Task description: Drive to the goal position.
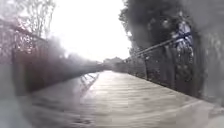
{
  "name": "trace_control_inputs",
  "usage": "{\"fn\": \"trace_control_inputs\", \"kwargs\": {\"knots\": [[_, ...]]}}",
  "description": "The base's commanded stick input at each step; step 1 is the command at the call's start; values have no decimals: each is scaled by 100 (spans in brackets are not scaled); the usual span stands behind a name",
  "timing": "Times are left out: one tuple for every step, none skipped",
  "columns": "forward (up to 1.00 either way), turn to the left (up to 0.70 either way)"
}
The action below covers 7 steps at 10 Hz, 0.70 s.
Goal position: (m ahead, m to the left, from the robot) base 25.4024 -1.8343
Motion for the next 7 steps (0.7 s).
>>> {"fn": "trace_control_inputs", "kwargs": {"knots": [[100,0],[100,0],[100,0],[100,0],[100,0],[100,0],[100,0]]}}
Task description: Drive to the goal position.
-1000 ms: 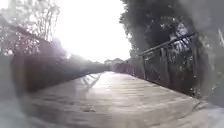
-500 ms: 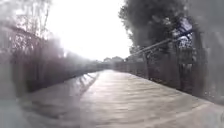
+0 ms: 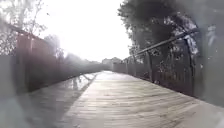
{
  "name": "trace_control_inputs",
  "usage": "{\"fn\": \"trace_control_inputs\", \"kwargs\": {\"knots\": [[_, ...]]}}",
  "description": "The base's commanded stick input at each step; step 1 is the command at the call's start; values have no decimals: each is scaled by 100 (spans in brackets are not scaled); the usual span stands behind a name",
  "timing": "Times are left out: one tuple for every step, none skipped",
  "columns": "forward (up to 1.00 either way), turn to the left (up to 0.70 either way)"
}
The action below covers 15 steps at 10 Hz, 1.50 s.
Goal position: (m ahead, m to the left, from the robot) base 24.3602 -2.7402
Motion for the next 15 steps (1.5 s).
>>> {"fn": "trace_control_inputs", "kwargs": {"knots": [[100,0],[100,0],[100,0],[100,4],[100,23],[100,27],[100,27],[100,27],[100,27],[100,16],[100,0],[100,0],[100,0],[100,0],[100,0]]}}
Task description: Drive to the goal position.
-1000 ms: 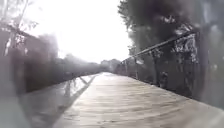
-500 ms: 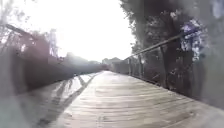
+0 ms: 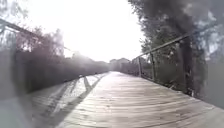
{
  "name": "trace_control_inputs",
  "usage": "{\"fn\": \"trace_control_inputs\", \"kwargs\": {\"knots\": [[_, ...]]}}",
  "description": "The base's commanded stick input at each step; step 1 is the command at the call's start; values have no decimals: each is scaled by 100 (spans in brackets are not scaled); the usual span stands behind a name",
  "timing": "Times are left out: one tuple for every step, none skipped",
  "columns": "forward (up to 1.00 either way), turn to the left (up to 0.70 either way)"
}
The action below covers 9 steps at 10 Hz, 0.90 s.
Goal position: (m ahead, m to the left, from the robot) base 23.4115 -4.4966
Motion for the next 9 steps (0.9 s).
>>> {"fn": "trace_control_inputs", "kwargs": {"knots": [[100,0],[100,0],[100,0],[100,0],[100,0],[100,0],[100,0],[100,0],[100,0]]}}
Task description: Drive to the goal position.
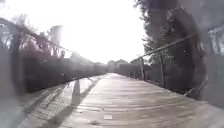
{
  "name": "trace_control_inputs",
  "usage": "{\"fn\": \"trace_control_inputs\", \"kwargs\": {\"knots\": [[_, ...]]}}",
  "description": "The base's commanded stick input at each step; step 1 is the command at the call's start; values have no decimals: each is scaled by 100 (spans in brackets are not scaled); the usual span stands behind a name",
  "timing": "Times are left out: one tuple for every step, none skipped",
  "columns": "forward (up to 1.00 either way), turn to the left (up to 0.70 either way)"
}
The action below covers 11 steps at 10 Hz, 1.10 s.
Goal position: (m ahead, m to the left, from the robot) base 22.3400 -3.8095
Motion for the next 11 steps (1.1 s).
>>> {"fn": "trace_control_inputs", "kwargs": {"knots": [[100,0],[100,0],[100,0],[100,0],[100,0],[100,0],[100,0],[100,0],[100,0],[100,0],[100,0]]}}
